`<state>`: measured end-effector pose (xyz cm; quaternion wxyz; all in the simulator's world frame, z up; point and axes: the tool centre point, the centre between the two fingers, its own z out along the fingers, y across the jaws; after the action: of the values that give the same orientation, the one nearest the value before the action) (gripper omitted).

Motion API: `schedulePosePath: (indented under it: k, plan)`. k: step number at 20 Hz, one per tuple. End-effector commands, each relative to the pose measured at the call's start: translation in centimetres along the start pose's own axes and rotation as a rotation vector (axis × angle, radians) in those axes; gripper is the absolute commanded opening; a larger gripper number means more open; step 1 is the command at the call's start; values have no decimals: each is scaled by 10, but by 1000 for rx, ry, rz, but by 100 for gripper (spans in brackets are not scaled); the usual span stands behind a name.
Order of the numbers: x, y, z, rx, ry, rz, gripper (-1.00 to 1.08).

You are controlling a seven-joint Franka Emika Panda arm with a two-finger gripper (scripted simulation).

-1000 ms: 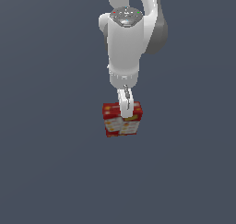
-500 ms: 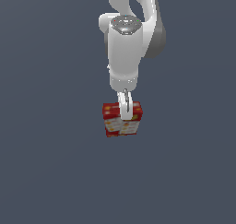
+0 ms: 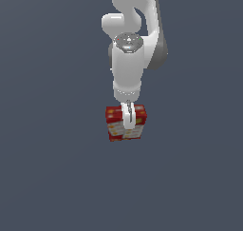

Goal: Pick up the object and move it to a goal position.

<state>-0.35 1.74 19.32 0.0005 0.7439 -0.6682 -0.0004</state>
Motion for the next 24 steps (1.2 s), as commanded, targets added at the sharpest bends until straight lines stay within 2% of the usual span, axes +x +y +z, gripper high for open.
schedulePosePath:
  k: [1,15,24]
  plan:
    - [0,-1,1,1,0,0,-100]
    - [-2,1,-4,2,0,0,-100]
    - [-24,17,-43,2,1,0,-100]
